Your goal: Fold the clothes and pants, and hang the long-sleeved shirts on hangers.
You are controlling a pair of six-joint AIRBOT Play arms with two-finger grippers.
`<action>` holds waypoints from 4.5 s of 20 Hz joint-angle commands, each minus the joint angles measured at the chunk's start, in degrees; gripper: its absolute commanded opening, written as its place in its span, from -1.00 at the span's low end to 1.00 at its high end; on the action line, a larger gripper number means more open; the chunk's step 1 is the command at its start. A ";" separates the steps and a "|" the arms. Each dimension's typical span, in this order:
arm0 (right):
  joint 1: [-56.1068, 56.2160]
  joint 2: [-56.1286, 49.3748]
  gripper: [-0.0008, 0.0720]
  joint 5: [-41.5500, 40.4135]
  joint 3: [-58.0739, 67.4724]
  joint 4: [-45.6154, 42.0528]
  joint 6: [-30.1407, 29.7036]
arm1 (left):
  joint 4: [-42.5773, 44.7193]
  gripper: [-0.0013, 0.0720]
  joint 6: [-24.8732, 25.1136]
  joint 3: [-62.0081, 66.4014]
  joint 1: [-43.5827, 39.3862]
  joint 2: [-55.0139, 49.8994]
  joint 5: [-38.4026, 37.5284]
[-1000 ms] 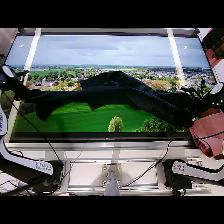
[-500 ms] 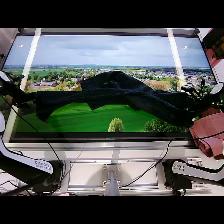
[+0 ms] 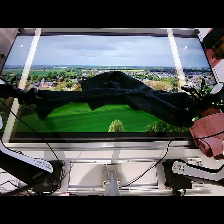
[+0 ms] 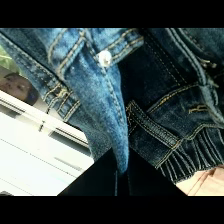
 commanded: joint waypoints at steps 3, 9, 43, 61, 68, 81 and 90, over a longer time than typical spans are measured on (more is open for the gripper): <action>0.02 0.00 -0.86 -1.66 0.09 1.14 0.48 | -16.35 -0.91 6.51 0.22 -0.20 -0.09 6.97; 0.02 0.00 -0.86 -18.60 12.04 1.18 7.69 | -33.20 -0.91 10.45 15.43 -0.20 1.51 12.55; -0.39 34.36 -0.87 -1.81 -16.63 -3.34 9.11 | 1.09 -0.91 27.04 -44.24 6.40 49.55 10.40; -0.39 34.34 -0.87 5.73 -16.61 -15.50 7.13 | 14.34 0.38 35.93 -44.30 6.88 51.95 -0.26; -0.39 33.83 -0.87 2.58 -16.59 -15.08 7.15 | 14.32 0.54 55.54 -44.41 -2.93 51.15 8.90; -0.39 32.33 -0.87 2.51 -16.59 -14.01 7.58 | 14.32 0.31 55.49 -44.41 -8.50 35.08 15.56; -0.39 32.33 -0.87 2.54 -16.59 -12.50 9.18 | 14.32 -0.91 55.49 -44.13 -8.55 32.76 25.94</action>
